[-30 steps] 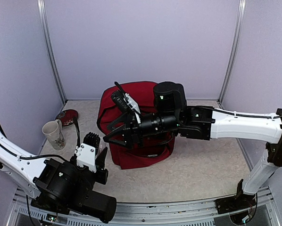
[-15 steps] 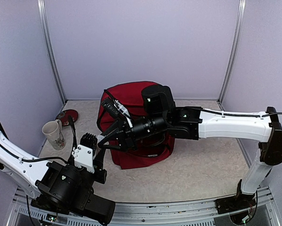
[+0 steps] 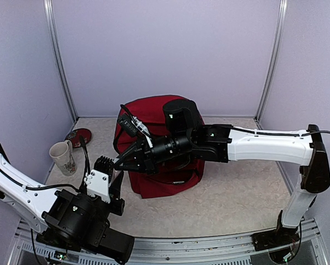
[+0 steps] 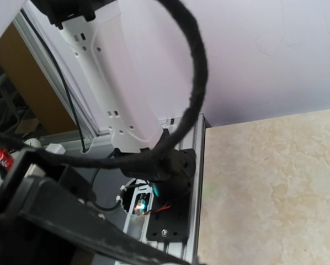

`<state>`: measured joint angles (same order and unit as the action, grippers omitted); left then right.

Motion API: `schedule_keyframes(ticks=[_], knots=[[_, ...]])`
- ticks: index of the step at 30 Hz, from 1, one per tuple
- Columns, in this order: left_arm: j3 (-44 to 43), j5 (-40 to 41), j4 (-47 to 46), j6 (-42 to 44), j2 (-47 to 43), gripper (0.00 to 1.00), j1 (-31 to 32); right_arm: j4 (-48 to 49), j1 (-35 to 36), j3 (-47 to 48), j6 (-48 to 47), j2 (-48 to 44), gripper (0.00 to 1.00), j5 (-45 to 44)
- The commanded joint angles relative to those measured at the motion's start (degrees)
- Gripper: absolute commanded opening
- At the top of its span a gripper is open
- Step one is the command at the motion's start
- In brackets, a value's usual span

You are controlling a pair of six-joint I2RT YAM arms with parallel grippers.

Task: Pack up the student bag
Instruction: Pass from the left arm to the right, then place the pen in the lower front pocket of the bag.

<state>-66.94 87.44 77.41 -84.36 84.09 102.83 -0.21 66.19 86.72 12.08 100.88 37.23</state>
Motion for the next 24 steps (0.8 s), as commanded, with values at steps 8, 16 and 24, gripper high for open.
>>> schedule_keyframes(ticks=[8, 16, 24], knots=[[2.34, -23.35, -34.18, 37.61, -9.66, 0.81, -10.11, -4.52, -6.0, -6.22, -6.94, -13.35, 0.0, -6.45], [16.01, -51.84, -70.01, 59.36, -30.52, 0.96, -23.01, -10.48, -7.84, -10.36, -13.51, -21.75, 0.0, -13.36], [11.23, -68.29, -61.11, 58.08, -29.61, 0.99, -39.6, -22.93, -7.87, -10.68, -27.96, -20.49, 0.0, -12.62]])
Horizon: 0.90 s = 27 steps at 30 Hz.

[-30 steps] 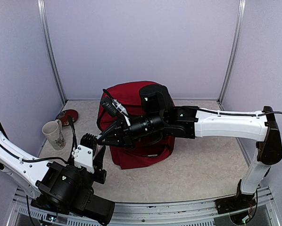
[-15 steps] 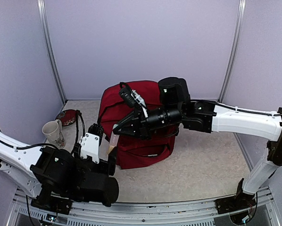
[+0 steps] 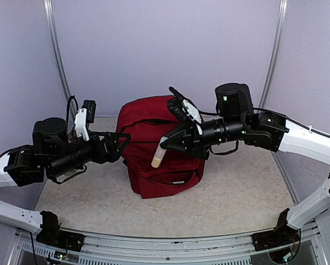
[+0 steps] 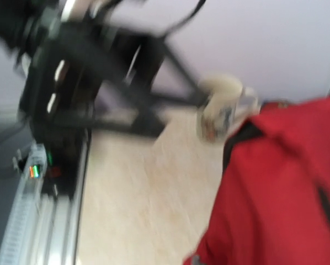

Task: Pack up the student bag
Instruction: Place the pen in the lower front pocket of the bag.

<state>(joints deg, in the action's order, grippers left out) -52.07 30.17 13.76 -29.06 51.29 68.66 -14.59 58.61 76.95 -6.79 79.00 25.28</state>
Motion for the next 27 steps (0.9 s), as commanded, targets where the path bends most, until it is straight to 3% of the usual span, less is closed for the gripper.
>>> schedule_keyframes(ticks=[1, 5, 13, 14, 17, 19, 22, 27], knots=[[-4.88, -11.03, 5.09, 2.96, 4.37, 0.99, -6.86, -10.13, -0.27, -1.1, -10.58, 1.99, 0.0, -2.69], [-7.96, -11.53, 8.71, 6.77, 7.62, 0.99, -10.78, -17.14, -0.23, 1.07, -13.85, 6.94, 0.0, -13.18], [-8.44, -12.99, 9.22, 10.92, 9.69, 0.99, -14.91, -29.68, 1.36, 4.8, -16.39, 15.35, 0.0, -24.03], [-8.33, -13.11, 9.16, 11.04, 9.89, 0.99, -15.03, -29.97, 1.6, 4.9, -16.16, 15.85, 0.08, -25.72], [-7.54, -12.57, 8.65, 11.16, 10.37, 0.99, -15.05, -29.32, 2.67, 5.66, -15.29, 16.63, 0.46, -28.89], [-7.03, -11.82, 8.34, 10.94, 10.74, 0.99, -15.13, -27.58, 4.03, 6.05, -14.75, 16.2, 0.59, -30.06], [-6.42, -11.11, 8.13, 10.48, 11.02, 0.99, -15.23, -24.76, 5.44, 6.42, -13.9, 13.62, 0.62, -26.91], [-5.24, -9.91, 7.17, 10.32, 10.01, 0.99, -15.28, -15.24, 5.68, 2.0, -11.85, 2.6, 0.62, -13.79]])
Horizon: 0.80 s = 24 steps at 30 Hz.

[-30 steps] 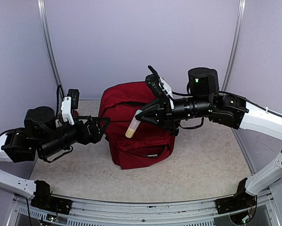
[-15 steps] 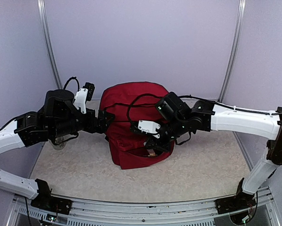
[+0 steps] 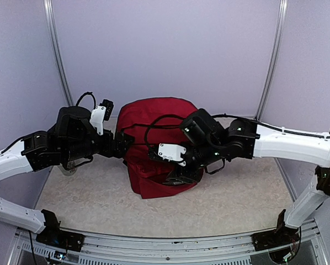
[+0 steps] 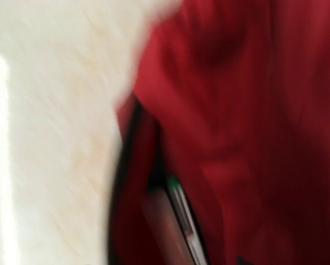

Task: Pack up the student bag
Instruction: Place the pen in the lower front pocket of the bag, then adjust the student bag at the center of the board.

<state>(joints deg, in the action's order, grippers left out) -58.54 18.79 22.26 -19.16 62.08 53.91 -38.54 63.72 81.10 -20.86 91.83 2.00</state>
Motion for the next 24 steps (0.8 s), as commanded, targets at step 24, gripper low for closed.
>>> schedule_keyframes(ticks=[24], knots=[[8.93, 5.55, -7.89, -4.28, 0.71, 0.99, -0.91, 31.59, -27.86, -26.94, 19.75, -22.85, 0.94, 17.2]])
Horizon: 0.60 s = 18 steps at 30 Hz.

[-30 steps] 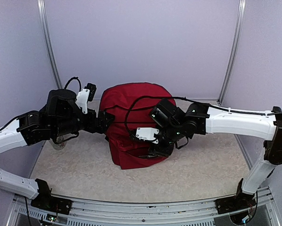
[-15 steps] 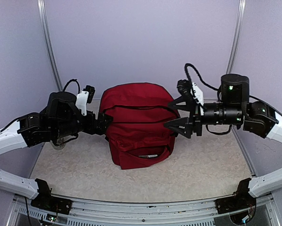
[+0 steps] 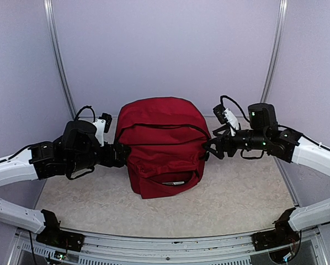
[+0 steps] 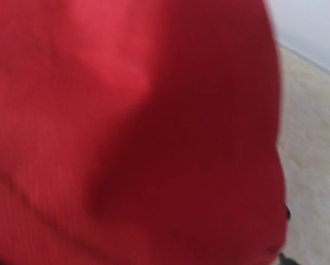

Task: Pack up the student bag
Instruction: Adjust the student bag at the center of the board.

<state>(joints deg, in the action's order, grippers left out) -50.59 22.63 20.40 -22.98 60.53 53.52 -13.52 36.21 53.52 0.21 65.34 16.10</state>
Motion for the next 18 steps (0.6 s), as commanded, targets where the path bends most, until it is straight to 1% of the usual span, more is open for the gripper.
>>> schedule_keyframes(ticks=[1, 2, 3, 5, 8, 9, 11, 13, 15, 17, 18], knots=[[1.07, 3.08, -7.24, -0.44, 2.85, 0.99, -0.52, 6.65, -0.37, 1.15, -2.03, 5.19, 0.89, 3.55], [1.21, 5.2, -8.21, -0.41, 3.28, 0.97, -0.54, 6.35, -0.35, 1.6, -2.58, 6.87, 0.78, 3.9], [1.46, 7.18, -9.34, -0.48, 3.58, 0.95, -0.57, 5.83, -0.35, 2.13, -2.85, 8.3, 0.64, 4.46], [2.14, 10.71, -11.6, -0.03, 4.05, 0.9, -0.92, 4.79, -0.39, 2.72, -3.03, 10.65, 0.41, 7.11], [2.24, 12.52, -14.47, 0.89, 5.58, 0.8, -2.83, 5.94, -0.07, 1.36, -0.99, 11.96, 0.15, 12.37], [1.61, 12.64, -14.83, 0.87, 6.23, 0.77, -4.42, 7.19, 0.29, 0.59, 0.3, 11.92, 0.08, 13.62], [-0.43, 13.74, -13.98, -0.54, 7.91, 0.76, -7.33, 9.84, 1.55, -0.8, 3.31, 11.7, 0.0, 15.57], [-2.4, 12.94, -14.27, -0.53, 9.24, 0.76, -10.98, 11.92, 4.1, -1.37, 5.56, 11.29, 0.0, 16.87], [-4.13, 12.51, -15.41, 0.95, 10.59, 0.79, -13.95, 13.74, 7.33, -0.83, 7.3, 10.77, 0.0, 16.63], [-6.98, 12.03, -15.11, 1.61, 12.1, 0.84, -16.32, 15.18, 9.82, 0.66, 9.79, 10.79, 0.0, 15.09], [-8.39, 10.92, -14.83, 3.59, 12.63, 0.89, -17.01, 15.46, 9.96, 1.72, 11.69, 11.08, 0.0, 14.42]])
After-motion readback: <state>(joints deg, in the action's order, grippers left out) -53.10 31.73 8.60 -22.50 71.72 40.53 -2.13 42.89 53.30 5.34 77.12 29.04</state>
